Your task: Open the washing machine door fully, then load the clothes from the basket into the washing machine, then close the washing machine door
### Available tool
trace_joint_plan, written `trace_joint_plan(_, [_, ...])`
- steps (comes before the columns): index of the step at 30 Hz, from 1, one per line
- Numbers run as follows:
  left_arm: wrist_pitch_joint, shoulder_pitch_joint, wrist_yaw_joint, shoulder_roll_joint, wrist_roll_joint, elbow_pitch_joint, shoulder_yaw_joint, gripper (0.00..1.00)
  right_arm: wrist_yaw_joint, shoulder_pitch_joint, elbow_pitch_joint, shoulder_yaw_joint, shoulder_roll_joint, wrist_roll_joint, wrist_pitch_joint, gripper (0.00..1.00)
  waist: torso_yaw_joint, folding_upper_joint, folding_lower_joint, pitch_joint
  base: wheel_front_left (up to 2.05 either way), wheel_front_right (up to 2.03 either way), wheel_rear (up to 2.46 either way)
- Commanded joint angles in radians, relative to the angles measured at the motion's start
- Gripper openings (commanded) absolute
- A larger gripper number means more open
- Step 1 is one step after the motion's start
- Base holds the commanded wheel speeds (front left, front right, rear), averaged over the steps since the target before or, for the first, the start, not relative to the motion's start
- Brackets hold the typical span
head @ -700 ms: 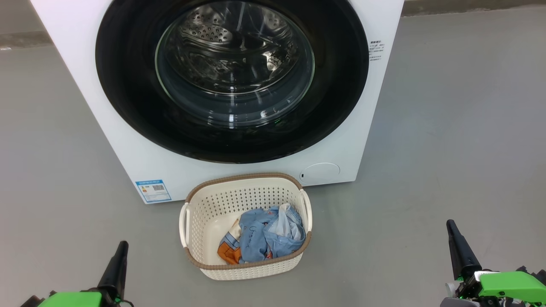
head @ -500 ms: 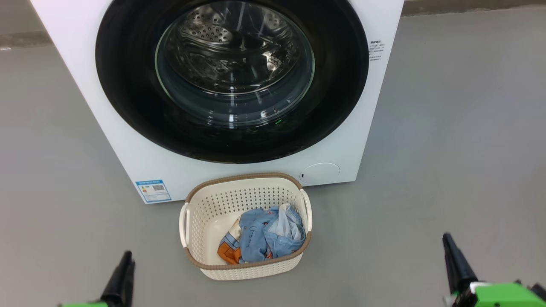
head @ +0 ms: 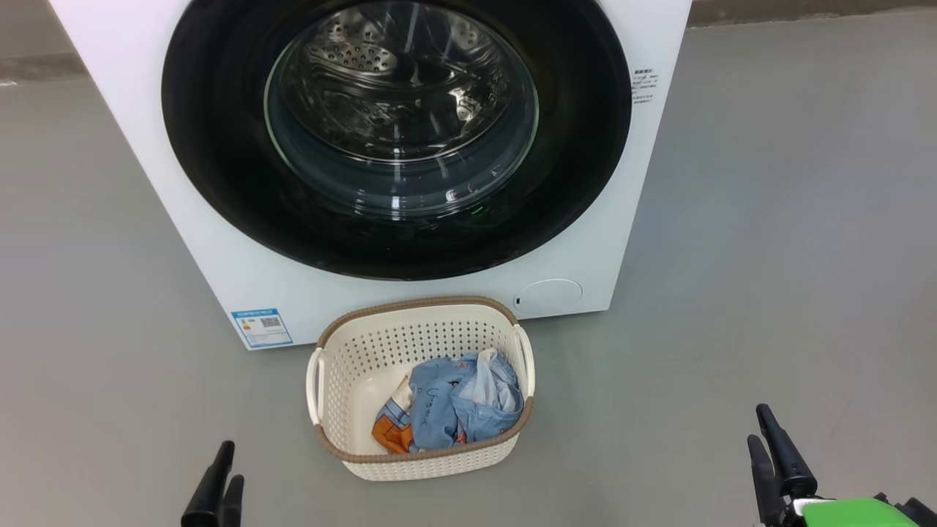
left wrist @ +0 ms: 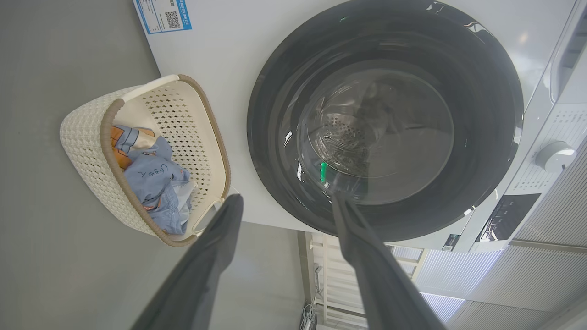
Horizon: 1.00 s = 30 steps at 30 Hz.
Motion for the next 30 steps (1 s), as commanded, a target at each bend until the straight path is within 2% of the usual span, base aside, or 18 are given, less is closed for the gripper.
trace_joint_plan(1, [-0.012, -0.033, -0.001, 0.022, 0.016, -0.036, 0.001, 1.00, 0.000, -0.043, -0.033, 0.008, -0.013, -0.020, -0.012, 1.00, 0.000, 0.0000, -0.0002, 0.001, 0.00, 0.00, 0.00])
trace_joint_plan(12, [-0.045, -0.036, -0.001, 0.036, 0.111, -0.068, -0.012, 1.00, 0.000, -0.063, -0.047, 0.025, -0.018, -0.110, -0.045, 1.00, -0.002, 0.0000, -0.0002, 0.002, 0.00, 0.00, 0.00])
trace_joint_plan(30, [-0.098, -0.038, -0.002, 0.072, 0.310, -0.109, -0.052, 1.00, 0.000, -0.093, -0.050, 0.069, -0.033, -0.337, -0.097, 1.00, -0.004, 0.0000, -0.0002, 0.003, 0.00, 0.00, 0.00])
